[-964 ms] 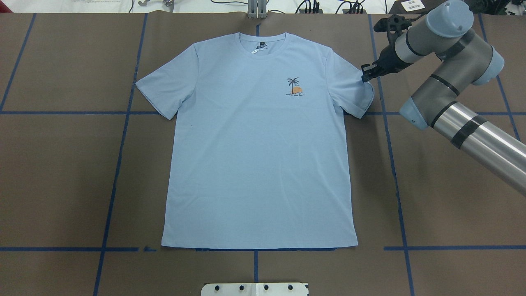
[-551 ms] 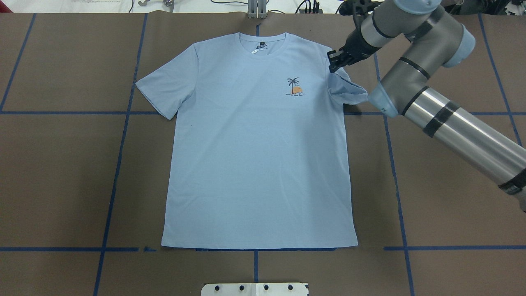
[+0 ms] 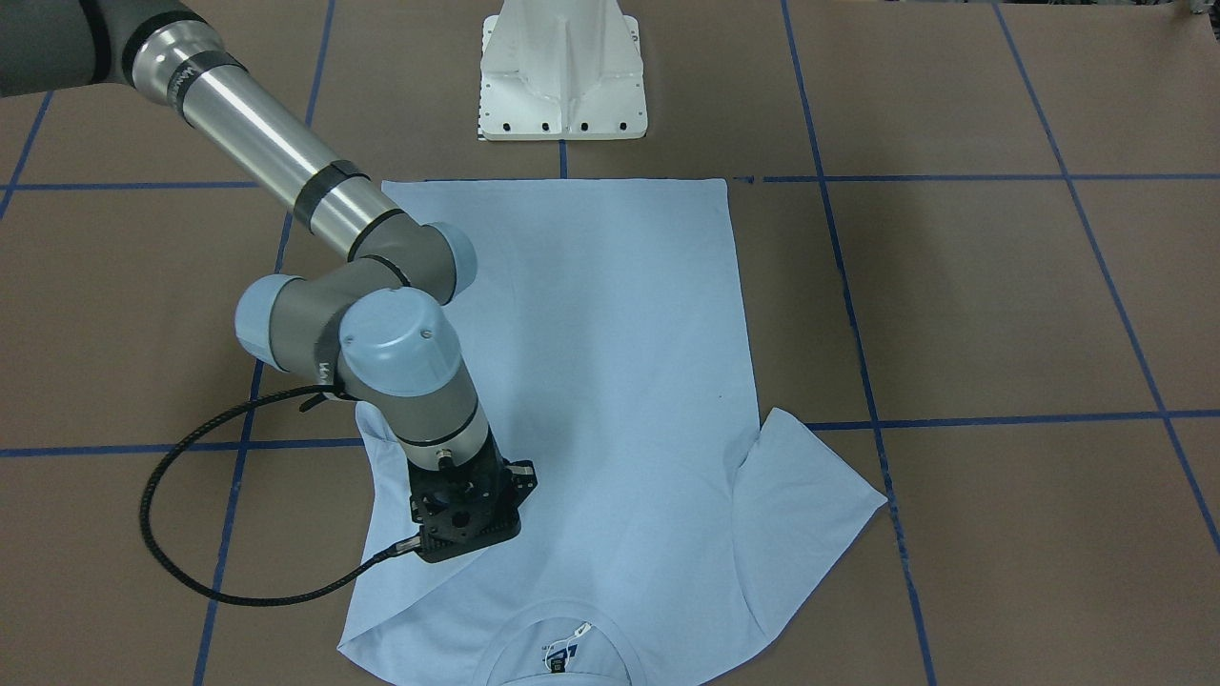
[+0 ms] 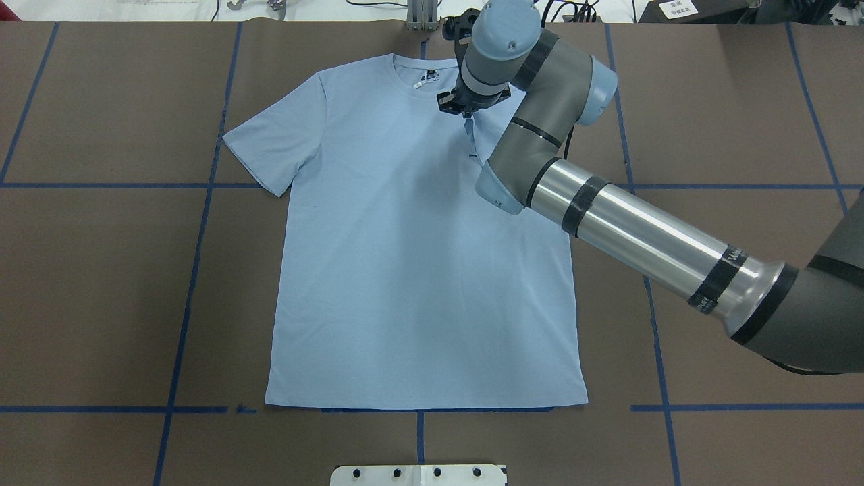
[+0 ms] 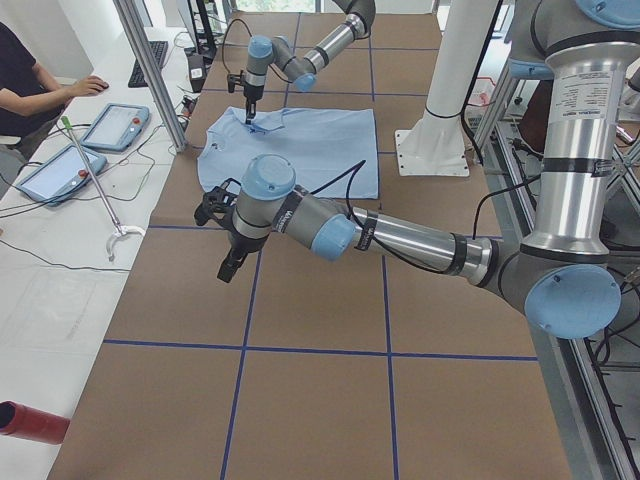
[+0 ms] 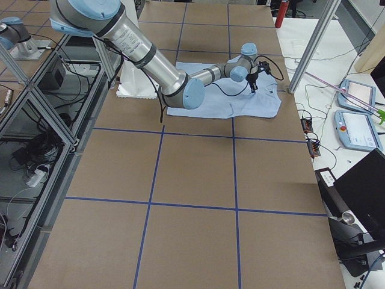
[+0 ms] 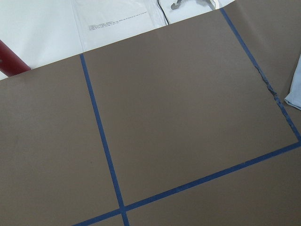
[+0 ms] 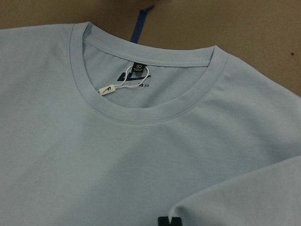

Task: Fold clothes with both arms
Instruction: 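Fold the held sleeve inward over the shirt body and release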

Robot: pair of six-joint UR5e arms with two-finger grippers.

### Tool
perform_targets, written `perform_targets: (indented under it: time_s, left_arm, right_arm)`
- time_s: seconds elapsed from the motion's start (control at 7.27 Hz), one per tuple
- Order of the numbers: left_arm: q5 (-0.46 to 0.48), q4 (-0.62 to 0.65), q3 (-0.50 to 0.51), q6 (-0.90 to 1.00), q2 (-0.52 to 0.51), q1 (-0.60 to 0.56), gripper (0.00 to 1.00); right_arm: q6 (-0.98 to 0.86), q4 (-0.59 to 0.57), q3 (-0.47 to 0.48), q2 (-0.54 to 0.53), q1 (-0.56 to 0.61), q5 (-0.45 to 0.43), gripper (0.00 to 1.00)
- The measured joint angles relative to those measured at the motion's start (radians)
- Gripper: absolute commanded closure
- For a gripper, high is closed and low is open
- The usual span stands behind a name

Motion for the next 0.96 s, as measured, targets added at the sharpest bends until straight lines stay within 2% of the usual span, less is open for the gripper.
perform_targets:
  time_s: [0.14,0.41,0.55,0.69,0.83,0.96]
  left_arm:
    - [0.000,-0.001,-0.012,-0.025,0.000,0.000,0.00]
    - [0.004,0.000,-0.019,-0.069,-0.015,0.012,0.00]
    - [0.017,0.001,-0.016,-0.118,-0.044,0.036,0.00]
    - [0.051,0.002,-0.014,-0.196,-0.076,0.082,0.00]
    - [0.088,0.001,-0.014,-0.302,-0.101,0.144,0.00]
    - [0.123,-0.002,-0.014,-0.426,-0.121,0.206,0.00]
  right_arm:
    - [0.004,0.001,-0.027,0.011,-0.010,-0.045,0.00]
    - [0.009,0.003,-0.037,0.014,-0.004,-0.060,0.00]
    - [0.009,-0.001,-0.036,0.014,0.016,-0.013,0.00]
    - [0.008,-0.032,-0.017,0.011,0.055,0.089,0.00]
    - [0.002,-0.113,0.030,0.006,0.093,0.183,0.00]
    - [-0.017,-0.217,0.098,-0.008,0.119,0.237,0.00]
